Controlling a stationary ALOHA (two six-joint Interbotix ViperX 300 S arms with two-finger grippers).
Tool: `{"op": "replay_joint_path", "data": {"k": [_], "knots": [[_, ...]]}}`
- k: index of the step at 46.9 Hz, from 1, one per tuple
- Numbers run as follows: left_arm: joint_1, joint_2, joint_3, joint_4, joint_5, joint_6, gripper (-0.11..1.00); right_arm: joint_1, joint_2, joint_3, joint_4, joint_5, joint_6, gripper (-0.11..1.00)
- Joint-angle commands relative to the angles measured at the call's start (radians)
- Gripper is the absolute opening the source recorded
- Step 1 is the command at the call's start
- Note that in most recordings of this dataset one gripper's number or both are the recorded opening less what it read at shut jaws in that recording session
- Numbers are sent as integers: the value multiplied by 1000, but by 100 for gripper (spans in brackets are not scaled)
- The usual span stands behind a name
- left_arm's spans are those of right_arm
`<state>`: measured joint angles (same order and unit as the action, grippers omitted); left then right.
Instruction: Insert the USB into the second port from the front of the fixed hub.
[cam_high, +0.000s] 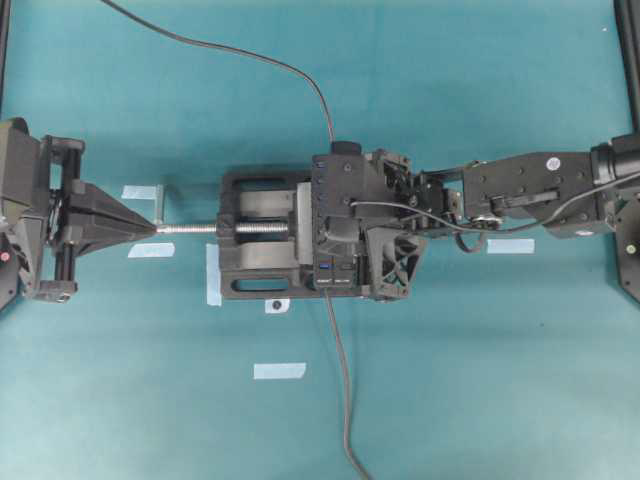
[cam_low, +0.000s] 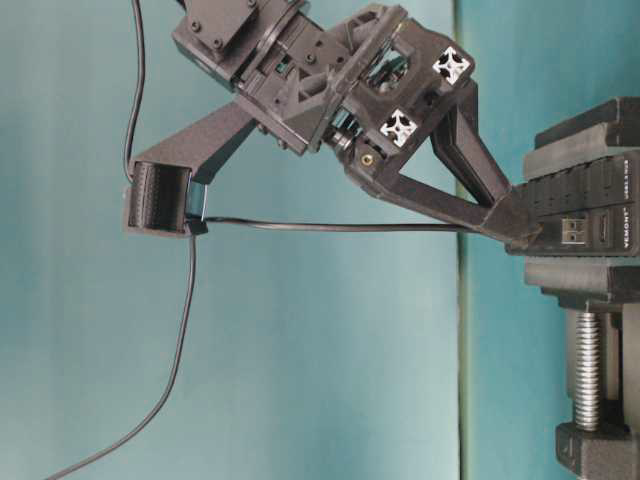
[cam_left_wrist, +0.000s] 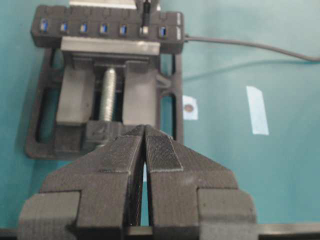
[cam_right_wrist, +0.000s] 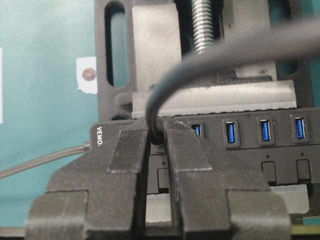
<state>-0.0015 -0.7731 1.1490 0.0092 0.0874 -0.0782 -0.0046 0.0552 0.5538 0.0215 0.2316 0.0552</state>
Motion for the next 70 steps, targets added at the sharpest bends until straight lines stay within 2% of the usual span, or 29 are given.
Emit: {"op": "replay_joint_path", "data": {"k": [1, 16, 70], "knots": [[2, 2, -9, 2, -9, -2, 2, -5, -11, -9, -3, 2, 3, 9], [2, 2, -8, 2, -9, -2, 2, -6, -11, -15, -25, 26, 3, 9], [2, 0, -5, 2, -11, -2, 2, -2, 20, -31, -25, 28, 6, 9]]}}
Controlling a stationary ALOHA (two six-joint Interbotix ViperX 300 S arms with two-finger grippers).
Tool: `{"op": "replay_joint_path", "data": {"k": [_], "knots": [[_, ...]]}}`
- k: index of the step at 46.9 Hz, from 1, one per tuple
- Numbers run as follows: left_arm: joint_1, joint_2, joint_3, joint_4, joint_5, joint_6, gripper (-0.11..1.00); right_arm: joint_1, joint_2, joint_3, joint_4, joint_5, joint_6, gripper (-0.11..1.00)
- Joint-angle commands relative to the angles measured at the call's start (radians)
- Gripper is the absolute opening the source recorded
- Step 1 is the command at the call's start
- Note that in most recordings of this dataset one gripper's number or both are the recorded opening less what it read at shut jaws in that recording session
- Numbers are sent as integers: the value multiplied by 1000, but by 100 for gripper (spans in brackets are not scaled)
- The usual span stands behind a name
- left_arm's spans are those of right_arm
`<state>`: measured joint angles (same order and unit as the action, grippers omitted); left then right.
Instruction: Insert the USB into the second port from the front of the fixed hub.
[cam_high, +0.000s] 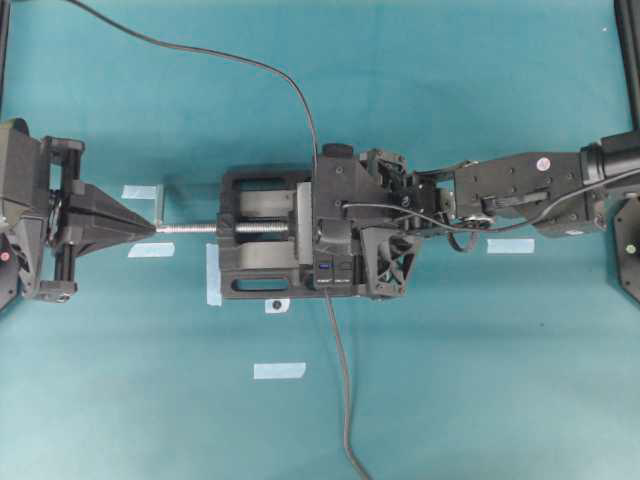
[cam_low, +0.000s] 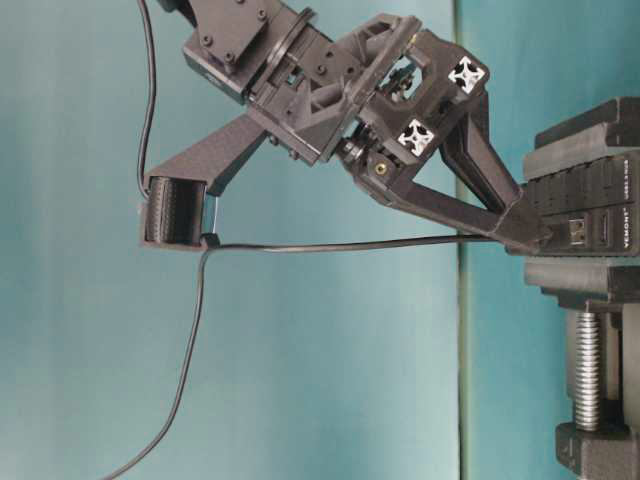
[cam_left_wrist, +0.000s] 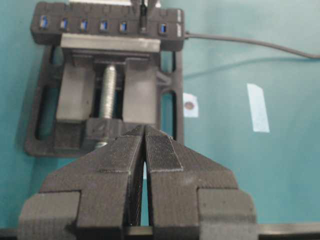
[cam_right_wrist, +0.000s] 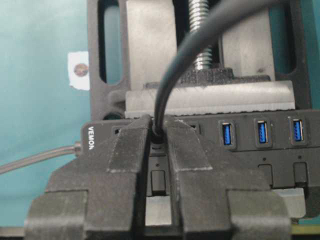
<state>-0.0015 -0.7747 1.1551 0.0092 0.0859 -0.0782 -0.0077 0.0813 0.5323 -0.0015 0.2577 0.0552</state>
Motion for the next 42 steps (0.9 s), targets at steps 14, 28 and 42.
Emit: {"op": "replay_joint_path", "data": {"k": [14, 28, 42], "knots": [[0, 0, -11, 2, -9, -3, 2, 2, -5, -5, -2, 26, 6, 9], [2, 2, -12, 2, -9, -3, 2, 2, -3, -2, -2, 46, 6, 9], [2, 2, -11, 3, -9, -3, 2, 9, 11, -8, -2, 57, 5, 9]]}}
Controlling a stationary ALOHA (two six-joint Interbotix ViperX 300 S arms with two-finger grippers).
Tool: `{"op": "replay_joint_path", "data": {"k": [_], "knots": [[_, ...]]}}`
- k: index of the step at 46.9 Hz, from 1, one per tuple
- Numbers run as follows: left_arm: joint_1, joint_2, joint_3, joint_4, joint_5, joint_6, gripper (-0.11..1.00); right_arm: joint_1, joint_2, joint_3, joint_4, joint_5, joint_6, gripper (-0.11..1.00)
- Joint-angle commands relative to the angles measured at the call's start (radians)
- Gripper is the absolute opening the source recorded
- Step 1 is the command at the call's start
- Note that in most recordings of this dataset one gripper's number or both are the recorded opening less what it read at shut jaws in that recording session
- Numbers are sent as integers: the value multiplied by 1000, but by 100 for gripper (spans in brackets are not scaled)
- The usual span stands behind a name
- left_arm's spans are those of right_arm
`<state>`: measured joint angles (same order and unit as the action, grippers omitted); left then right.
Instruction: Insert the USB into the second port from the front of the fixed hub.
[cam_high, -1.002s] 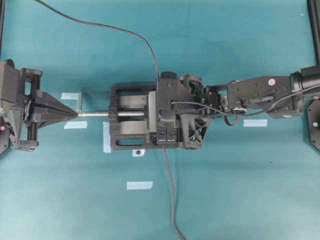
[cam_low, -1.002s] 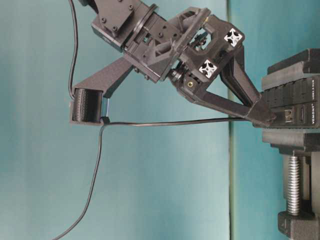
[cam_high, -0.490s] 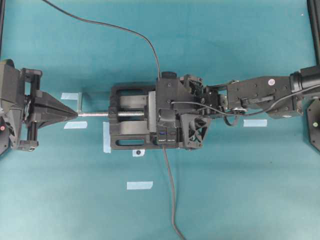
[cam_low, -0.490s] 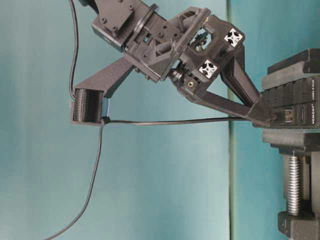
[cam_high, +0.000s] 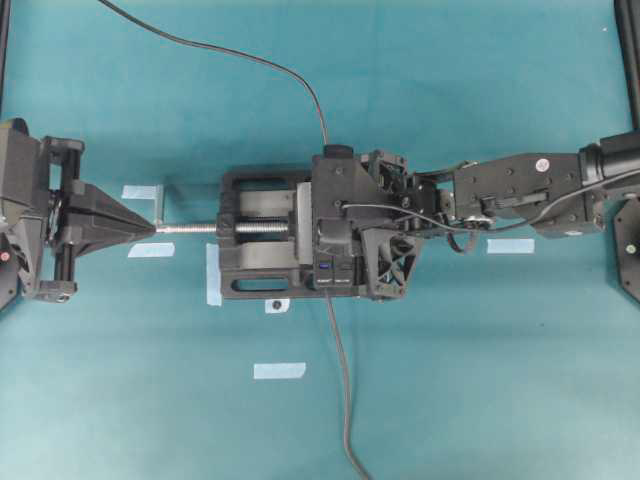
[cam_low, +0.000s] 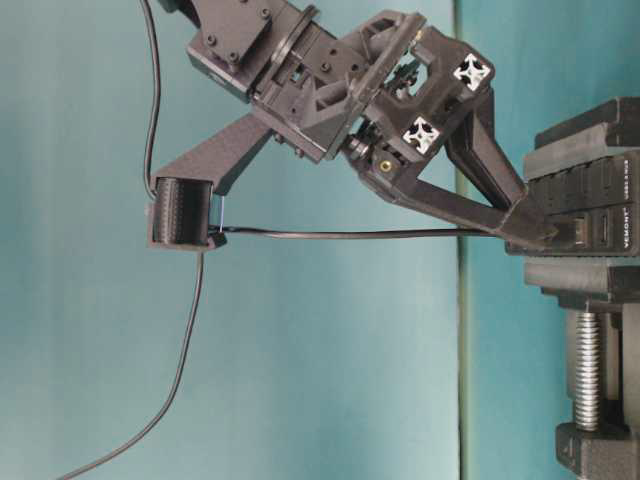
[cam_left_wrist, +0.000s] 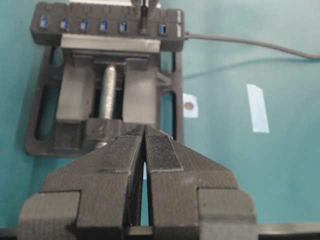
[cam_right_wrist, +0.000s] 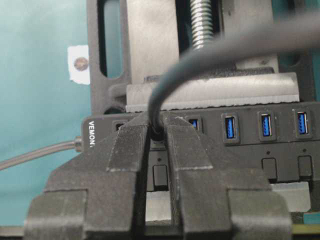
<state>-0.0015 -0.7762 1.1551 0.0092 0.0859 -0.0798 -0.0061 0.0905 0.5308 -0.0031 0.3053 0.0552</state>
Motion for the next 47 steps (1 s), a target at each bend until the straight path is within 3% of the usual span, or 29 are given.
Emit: {"op": "replay_joint_path", "data": {"k": [1, 47], "knots": [[2, 3, -11, 2, -9, -2, 2, 9, 3, -6, 2, 11, 5, 9], [2, 3, -11, 2, -9, -2, 2, 11, 17, -12, 5, 34, 6, 8]]}}
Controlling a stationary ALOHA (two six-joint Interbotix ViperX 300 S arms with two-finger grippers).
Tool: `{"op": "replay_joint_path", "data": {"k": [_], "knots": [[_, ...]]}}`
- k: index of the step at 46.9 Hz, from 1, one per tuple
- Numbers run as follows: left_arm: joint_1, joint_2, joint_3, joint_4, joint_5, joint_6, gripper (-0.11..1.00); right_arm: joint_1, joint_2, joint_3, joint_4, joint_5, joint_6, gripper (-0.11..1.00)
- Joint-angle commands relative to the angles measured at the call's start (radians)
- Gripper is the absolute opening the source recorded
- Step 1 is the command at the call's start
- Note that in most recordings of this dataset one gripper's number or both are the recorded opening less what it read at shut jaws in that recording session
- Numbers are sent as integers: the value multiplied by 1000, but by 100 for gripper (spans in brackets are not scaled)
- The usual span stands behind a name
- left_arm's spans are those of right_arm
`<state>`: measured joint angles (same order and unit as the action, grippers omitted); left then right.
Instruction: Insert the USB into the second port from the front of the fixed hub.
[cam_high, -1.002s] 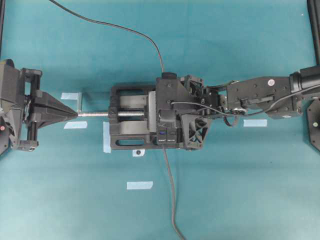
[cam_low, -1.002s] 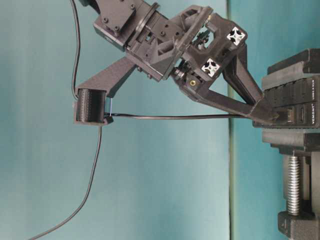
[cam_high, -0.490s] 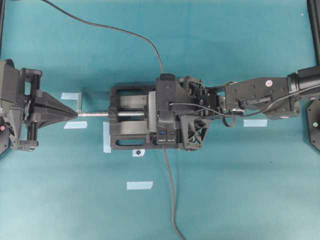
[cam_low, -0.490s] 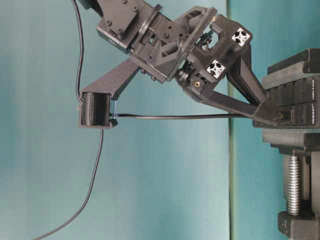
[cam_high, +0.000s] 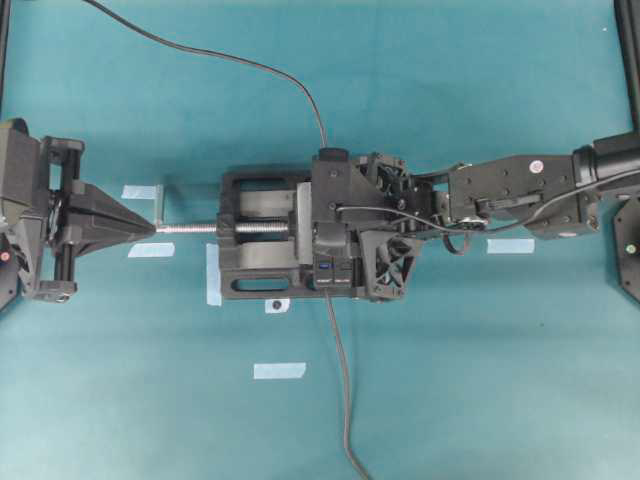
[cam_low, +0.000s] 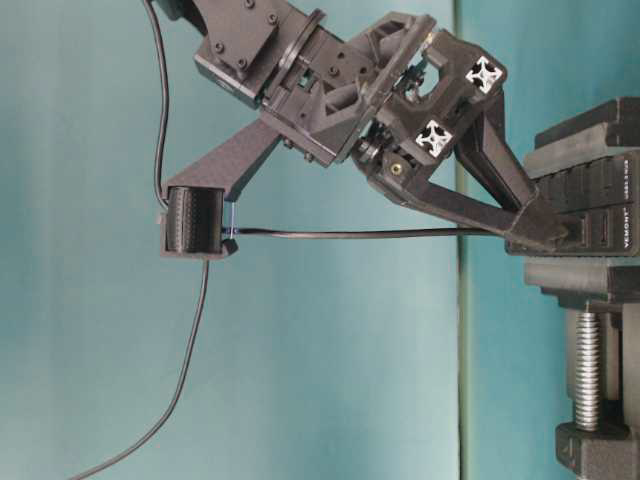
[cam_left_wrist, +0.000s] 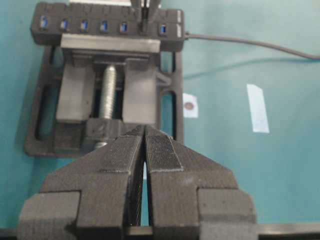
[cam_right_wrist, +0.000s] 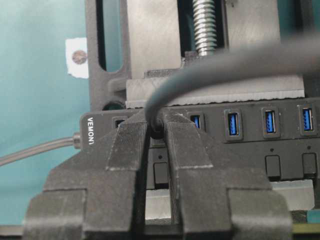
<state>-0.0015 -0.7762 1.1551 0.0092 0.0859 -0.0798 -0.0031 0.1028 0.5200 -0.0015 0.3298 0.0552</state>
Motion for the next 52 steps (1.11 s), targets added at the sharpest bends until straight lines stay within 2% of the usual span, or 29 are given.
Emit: {"op": "replay_joint_path", "data": {"k": [1, 18, 28, 36, 47, 52], "knots": [[2, 3, -9, 2, -9, -2, 2, 9, 3, -2, 3, 9, 6, 8], [2, 3, -11, 2, -9, -2, 2, 9, -6, -6, 3, 21, 9, 9], [2, 3, -11, 2, -9, -2, 2, 8, -14, -8, 3, 15, 18, 17], [2, 2, -11, 2, -9, -2, 2, 8, -14, -12, 3, 12, 18, 35], [2, 2, -11, 2, -9, -3, 2, 5, -14, -23, 3, 17, 18, 80], [2, 2, -11, 2, -9, -3, 2, 5, -14, -28, 3, 20, 18, 83]]}}
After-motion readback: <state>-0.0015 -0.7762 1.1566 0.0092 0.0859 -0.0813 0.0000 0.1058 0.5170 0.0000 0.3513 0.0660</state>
